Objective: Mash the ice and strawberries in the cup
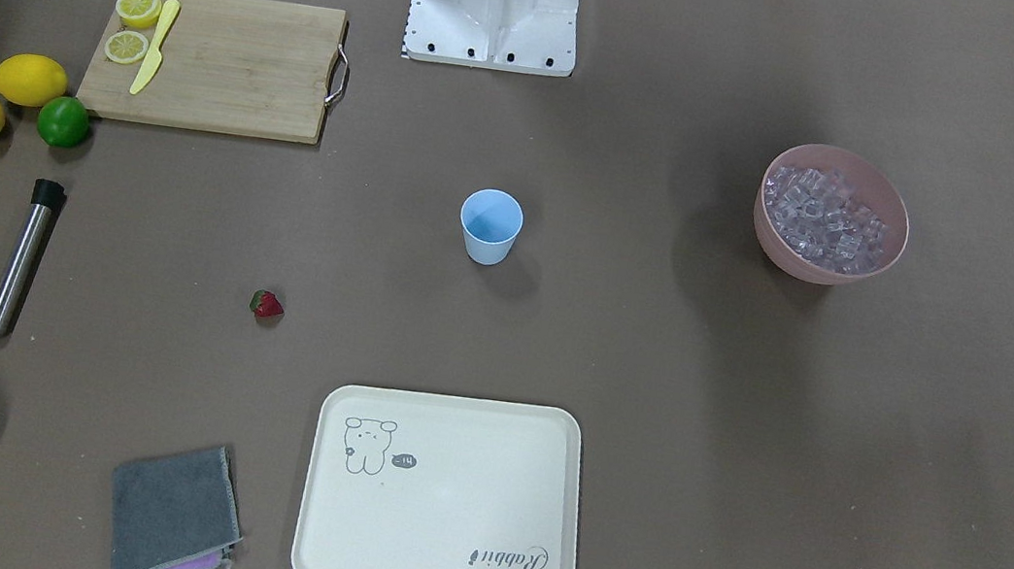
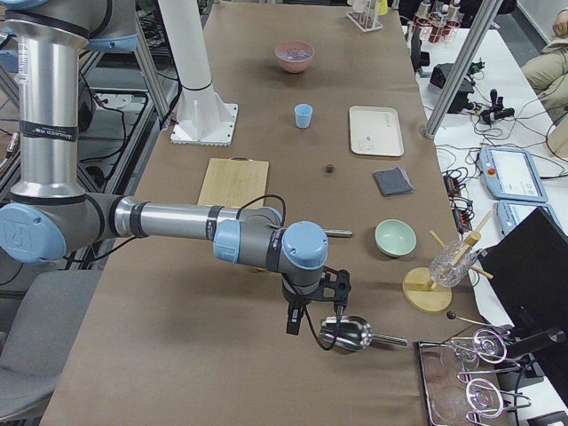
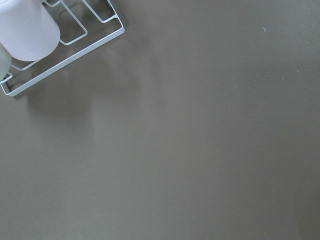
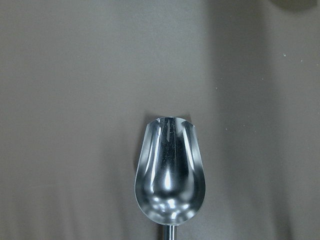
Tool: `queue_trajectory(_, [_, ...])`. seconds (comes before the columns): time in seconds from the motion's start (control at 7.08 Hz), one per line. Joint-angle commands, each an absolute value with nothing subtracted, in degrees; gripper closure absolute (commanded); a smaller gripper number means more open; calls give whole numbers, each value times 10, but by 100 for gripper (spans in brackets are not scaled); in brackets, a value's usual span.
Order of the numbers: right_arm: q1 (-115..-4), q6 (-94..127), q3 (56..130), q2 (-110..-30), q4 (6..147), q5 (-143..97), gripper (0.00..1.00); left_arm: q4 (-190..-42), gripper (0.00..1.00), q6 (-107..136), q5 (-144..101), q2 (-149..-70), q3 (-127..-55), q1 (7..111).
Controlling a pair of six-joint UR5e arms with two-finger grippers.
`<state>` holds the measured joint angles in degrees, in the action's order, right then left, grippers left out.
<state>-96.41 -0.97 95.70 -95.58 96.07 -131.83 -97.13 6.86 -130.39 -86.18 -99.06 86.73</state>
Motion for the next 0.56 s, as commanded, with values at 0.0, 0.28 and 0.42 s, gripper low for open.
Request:
queue_trajectory(0.0, [-964,-9,957,-956,961,-1318,0,-970,2,69,-1304,-861,-993,867])
queue_trajectory(0.28, [-964,-9,958,-955,961,-1318,0,-970,2,69,-1304,-861,-990,867])
queue_trajectory(0.42, [-964,-9,958,-953,961,-1318,0,-970,2,69,-1304,-861,-990,867])
